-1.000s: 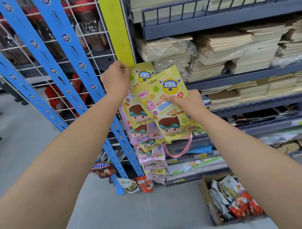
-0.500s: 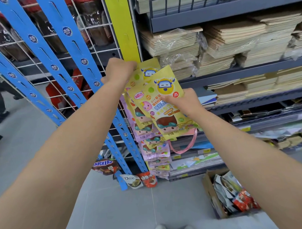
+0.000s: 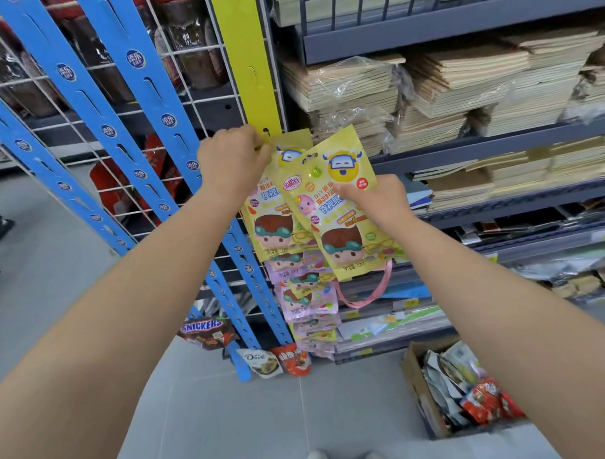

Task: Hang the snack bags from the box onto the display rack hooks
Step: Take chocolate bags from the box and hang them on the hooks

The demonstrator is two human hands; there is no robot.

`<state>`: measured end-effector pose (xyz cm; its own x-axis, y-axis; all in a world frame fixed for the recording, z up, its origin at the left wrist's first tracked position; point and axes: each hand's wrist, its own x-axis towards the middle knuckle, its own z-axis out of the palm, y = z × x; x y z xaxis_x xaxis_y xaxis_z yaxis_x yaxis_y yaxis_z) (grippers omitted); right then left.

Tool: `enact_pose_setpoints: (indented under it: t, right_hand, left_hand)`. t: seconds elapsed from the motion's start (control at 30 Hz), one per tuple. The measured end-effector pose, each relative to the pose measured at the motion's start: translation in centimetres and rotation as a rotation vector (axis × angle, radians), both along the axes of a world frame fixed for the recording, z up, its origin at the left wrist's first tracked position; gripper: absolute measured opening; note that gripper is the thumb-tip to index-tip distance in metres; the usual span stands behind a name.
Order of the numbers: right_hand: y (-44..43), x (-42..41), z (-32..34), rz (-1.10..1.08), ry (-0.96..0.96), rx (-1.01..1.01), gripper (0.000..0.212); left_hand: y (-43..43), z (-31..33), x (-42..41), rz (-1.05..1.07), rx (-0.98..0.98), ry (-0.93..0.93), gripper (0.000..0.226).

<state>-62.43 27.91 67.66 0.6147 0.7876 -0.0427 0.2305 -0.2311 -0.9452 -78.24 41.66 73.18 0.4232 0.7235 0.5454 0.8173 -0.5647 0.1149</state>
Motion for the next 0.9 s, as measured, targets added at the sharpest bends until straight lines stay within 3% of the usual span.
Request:
enact_pose_setpoints:
  t: [0.1,0.17,0.27,0.37,0.43,0.6,0.77,0.9]
  right_hand:
    - [-0.5,-0.3,0.4,0.080,0.030,0.042,0.012]
    - [-0.5,-0.5,0.6,0.119,0.042,0.069,0.010]
    - [-0.1,-1.1,1.1,0.116,0.050,0.114,0.010]
    - [0.8,-2.3,2.1,0.096,0.029,0.136,0.013]
    - [1.2,-3.2,2.8,0.118,0.033,0.150,0.014]
    - [2.1,-5.2,4.8,0.288,0.122,0.165,0.010]
    - [2.8,-5.0,5.3,0.224,-0.045,0.153,0.007]
    - [3.0,-3.5,4.8,0.097,-0.213,0.154,0.021]
  left_hand:
    - [0.3,0.8,-0.4,0.030,-0.068,-0.050,0.037]
    - [0.3,1.3,-0.8,0.032,-0.009,-0.130,0.040]
    - [-0.2,1.9,-1.2,-0.138,0.018,-0.249,0.045]
    - [-1.3,2.5,-1.2,-0.372,-0.081,-0.169,0.044]
    - [-1.6,2.5,-0.9,-0.365,-0.096,-0.120,0.034]
    - [-0.8,4.2,-1.5,-0.290,-0.199,-0.483,0.028]
    - [-0.6,5.4,-1.5,-0.308,-0.129,-0.475,0.023]
    - [-0.2,5.7,-0.6,-0.320,-0.048,-0.482,0.023]
